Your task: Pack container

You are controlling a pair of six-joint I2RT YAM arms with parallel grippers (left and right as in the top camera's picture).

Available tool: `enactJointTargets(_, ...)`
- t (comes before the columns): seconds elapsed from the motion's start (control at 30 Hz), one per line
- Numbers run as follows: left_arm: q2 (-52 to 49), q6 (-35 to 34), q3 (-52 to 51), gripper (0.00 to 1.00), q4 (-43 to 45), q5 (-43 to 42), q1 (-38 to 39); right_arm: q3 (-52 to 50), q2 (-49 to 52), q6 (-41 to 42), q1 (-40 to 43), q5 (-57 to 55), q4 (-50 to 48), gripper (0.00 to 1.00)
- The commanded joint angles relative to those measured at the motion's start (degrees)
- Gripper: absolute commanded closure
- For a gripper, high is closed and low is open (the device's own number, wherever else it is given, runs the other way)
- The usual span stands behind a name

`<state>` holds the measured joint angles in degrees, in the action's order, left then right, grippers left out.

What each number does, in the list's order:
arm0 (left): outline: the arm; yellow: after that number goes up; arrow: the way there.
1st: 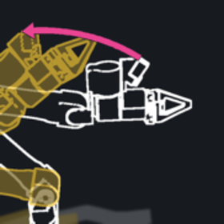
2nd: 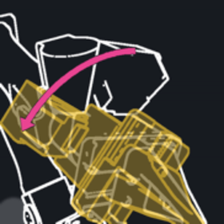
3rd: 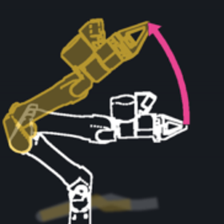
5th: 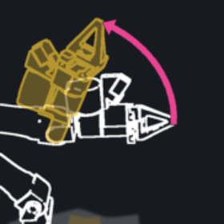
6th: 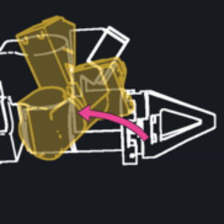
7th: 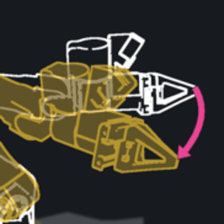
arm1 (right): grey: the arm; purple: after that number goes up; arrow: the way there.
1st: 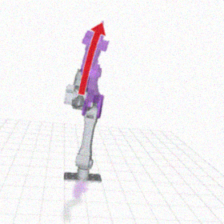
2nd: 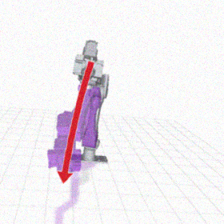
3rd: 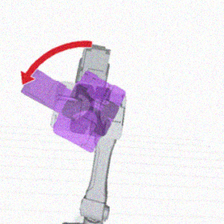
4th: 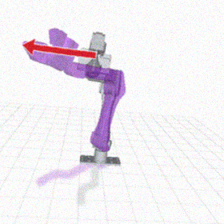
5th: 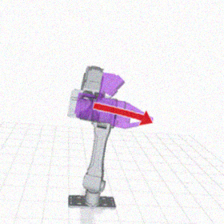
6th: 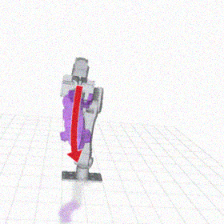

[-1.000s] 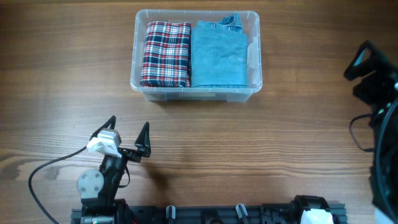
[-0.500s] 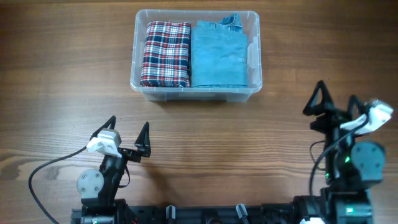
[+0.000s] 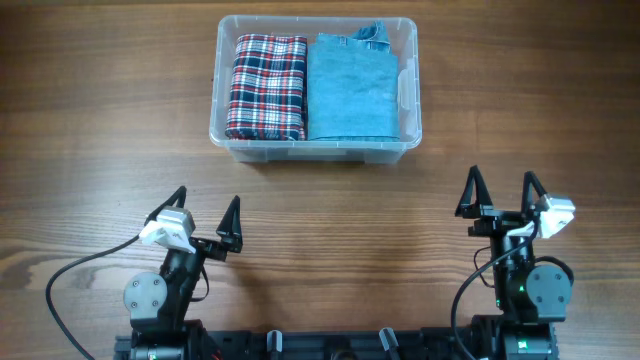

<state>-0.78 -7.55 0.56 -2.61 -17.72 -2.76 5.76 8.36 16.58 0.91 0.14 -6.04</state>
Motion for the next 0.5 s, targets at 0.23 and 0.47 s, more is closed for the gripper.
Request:
enactJointTargets(0.23,0.61,1.29,-0.24,0.0,-0.07,-0.26,-0.46,-5.46,-8.17,-0.07,-0.31,0.83,2.82,0.0)
enactJointTargets(0.47,0.61,1.29,-0.24,0.0,-0.07,-0.26,-0.48,-5.46,-8.17,-1.57,-0.31,1.49,5.86,0.0)
